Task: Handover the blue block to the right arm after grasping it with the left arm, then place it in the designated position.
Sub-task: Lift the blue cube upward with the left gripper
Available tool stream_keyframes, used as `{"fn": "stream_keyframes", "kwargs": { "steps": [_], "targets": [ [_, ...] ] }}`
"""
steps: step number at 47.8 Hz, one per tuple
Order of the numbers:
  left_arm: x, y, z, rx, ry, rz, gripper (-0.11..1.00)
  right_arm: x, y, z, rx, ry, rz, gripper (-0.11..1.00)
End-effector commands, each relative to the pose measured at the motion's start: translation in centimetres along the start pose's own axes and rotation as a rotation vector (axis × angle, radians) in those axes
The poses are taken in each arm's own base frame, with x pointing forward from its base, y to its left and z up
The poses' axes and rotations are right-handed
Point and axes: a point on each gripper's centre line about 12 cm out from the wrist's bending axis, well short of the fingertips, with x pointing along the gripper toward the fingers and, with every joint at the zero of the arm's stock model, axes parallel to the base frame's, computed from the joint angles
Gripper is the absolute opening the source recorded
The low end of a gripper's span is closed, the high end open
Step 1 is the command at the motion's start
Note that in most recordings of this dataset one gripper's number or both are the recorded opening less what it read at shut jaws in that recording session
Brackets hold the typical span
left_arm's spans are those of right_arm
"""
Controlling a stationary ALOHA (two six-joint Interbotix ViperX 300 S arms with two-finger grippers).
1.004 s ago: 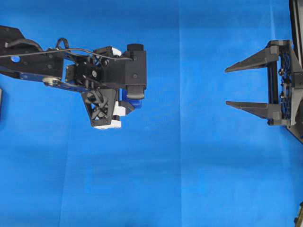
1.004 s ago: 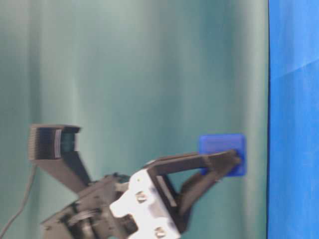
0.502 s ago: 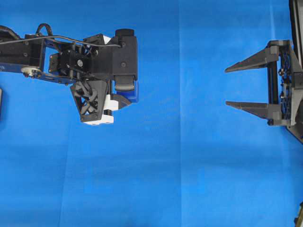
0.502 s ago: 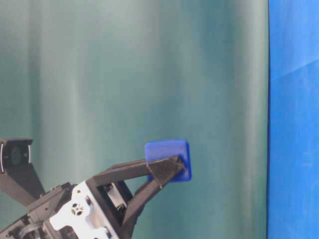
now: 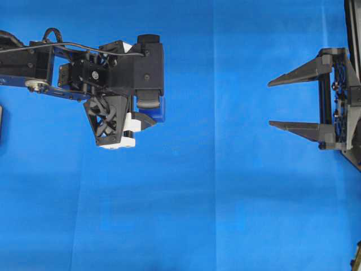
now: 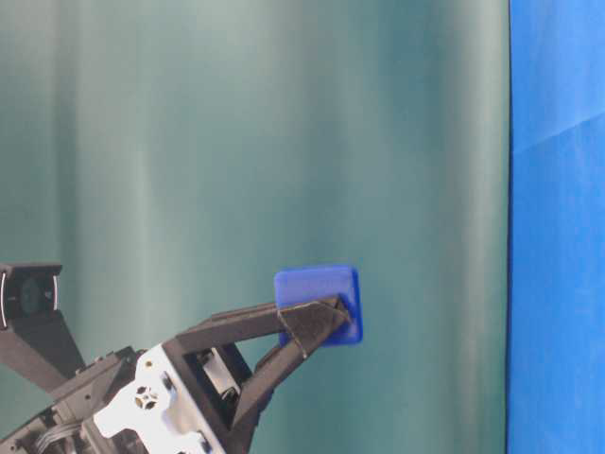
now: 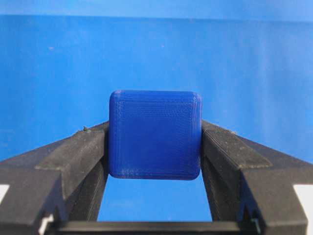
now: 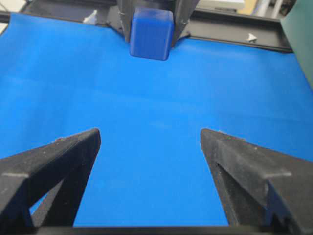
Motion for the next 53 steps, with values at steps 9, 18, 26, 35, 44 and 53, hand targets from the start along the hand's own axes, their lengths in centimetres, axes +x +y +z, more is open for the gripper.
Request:
{"fn": "stream_keyframes", "kwargs": {
  "steps": [9,18,26,35,44,53],
  "targets": [
    [-1.46,-0.05,1.1,0.002,-0.051,-0.001,0.49,0.19,0.01,1.21,0.003,-0.031,-0.001,0.96],
    [-1.49,-0.05,1.07,0.0,-0.051,-0.001,0.49,0.19,0.01,1.21,0.002,-0.031,0.0,0.96],
    [-1.53,-0.04,1.1,0.003,-0.051,0.0,0.49,0.19,0.01,1.23,0.003,-0.032,-0.001,0.96],
    [-1.49,-0.04,1.03,0.004,-0.048,0.0,0.49,0.16,0.01,1.24,0.002,-0.032,0.0,0.96],
    [-1.43,-0.05,0.95,0.002,-0.046,-0.001,0.49,0.19,0.01,1.21,0.002,-0.031,0.0,0.96],
    [-1.57,-0.17,1.15,0.003,-0.075,-0.004,0.49,0.19,0.01,1.21,0.003,-0.031,-0.001,0.96]
  ]
}}
